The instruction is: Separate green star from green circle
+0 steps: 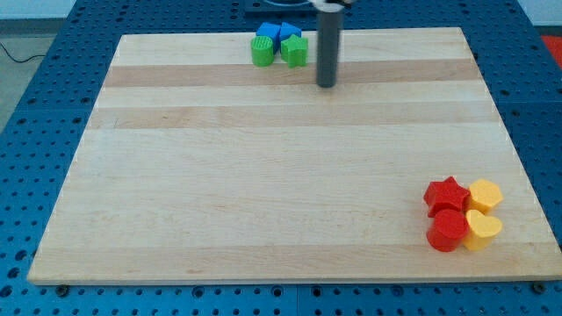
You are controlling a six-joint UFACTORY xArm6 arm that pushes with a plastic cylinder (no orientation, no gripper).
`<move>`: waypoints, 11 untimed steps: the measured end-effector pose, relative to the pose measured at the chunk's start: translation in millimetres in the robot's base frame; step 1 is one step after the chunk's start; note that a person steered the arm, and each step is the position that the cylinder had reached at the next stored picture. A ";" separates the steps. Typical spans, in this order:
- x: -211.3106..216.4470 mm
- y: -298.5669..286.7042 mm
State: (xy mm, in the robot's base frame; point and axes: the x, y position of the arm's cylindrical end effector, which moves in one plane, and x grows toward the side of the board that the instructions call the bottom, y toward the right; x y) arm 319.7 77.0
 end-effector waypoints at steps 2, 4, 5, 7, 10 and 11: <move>-57.9 31.1; -106.8 16.9; -103.8 -10.7; -50.9 -104.1; 51.0 -154.5; 29.3 -138.1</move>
